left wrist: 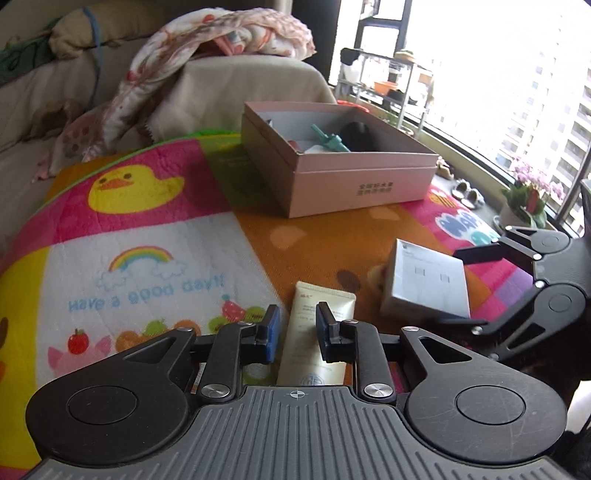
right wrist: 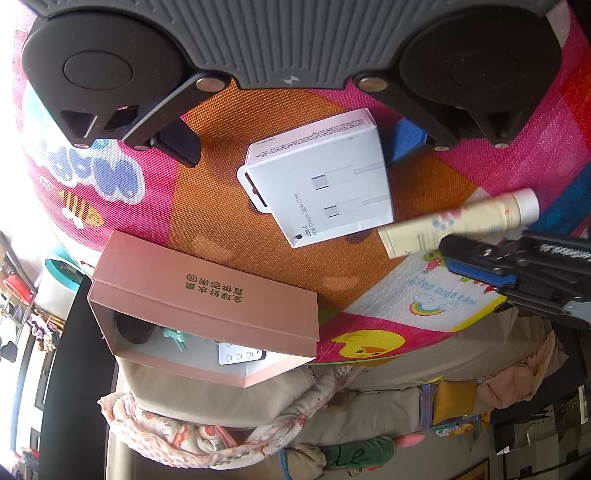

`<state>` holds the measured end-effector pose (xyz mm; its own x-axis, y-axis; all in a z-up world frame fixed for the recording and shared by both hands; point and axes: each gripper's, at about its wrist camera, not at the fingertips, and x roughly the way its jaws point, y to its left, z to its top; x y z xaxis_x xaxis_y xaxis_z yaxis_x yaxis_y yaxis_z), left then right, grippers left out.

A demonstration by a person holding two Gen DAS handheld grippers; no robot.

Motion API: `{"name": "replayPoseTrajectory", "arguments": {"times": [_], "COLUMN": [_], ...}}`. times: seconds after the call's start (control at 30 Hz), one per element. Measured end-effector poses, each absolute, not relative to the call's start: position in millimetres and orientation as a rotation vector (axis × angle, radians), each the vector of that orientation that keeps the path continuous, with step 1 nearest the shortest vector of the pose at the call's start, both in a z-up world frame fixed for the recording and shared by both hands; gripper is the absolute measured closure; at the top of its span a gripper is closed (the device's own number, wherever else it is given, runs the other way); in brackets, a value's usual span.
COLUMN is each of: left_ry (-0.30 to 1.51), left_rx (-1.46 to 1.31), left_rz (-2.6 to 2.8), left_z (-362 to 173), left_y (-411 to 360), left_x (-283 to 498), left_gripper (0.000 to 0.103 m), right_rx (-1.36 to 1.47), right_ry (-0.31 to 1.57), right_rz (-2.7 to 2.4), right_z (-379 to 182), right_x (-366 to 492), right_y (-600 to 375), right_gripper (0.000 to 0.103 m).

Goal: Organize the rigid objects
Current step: 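Hold the cream tube with the left tool while the right tool aligns on the white charger box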

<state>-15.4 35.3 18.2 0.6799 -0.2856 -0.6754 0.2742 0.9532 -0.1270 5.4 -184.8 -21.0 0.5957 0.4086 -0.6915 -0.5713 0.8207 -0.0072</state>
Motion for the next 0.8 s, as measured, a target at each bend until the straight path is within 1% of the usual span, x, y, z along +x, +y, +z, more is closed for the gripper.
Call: {"name": "replayPoseTrajectory", "arguments": {"times": [0.07,0.1,0.13,0.17,0.2,0.23,0.47,0.6,0.8], "left_ry": [0.767,0.77,0.773,0.777,0.786,0.798,0.788,0.796,0.819], "left_rx": [-0.029,-0.033,-0.036,-0.04,-0.042,-0.052,-0.053,-0.013,0.09], "left_rz": [-0.33,-0.342,-0.351,-0.358,-0.367,-0.382,-0.434,-0.447,-0.463], "left_z": [17.9,17.6,16.8,15.7,13.7,10.9,14.0,19.1,10.4], "left_y": [35.4,35.1,34.8,34.8,34.6,34.3,35.9,33.3,15.5], "left_x": [-16.0,-16.8,-17.9,-18.7,-19.3,-19.4,-32.0,-39.5,-44.7], "left_gripper": [0.078,0.076,0.074,0.068,0.064,0.063,0.063,0.063,0.062], "right_rx": [-0.238,-0.238,-0.238,-0.237,-0.237,-0.237,-0.219,-0.221,-0.224], "right_ry": [0.737,0.737,0.737,0.738,0.738,0.738,0.747,0.754,0.751], "right_rz": [0.575,0.575,0.576,0.576,0.576,0.576,0.569,0.566,0.564], "right_z": [-21.1,-21.2,-21.3,-21.2,-21.2,-21.3,-22.0,-21.6,-21.9], "right_x": [5.6,5.6,5.6,5.7,5.6,5.7,6.9,7.6,6.9], "right_y": [-184.9,-184.8,-184.8,-184.7,-184.4,-184.3,-184.4,-182.8,-181.9], "right_gripper": [0.0,0.0,0.0,0.0,0.0,0.0,0.0,0.0,0.0]}}
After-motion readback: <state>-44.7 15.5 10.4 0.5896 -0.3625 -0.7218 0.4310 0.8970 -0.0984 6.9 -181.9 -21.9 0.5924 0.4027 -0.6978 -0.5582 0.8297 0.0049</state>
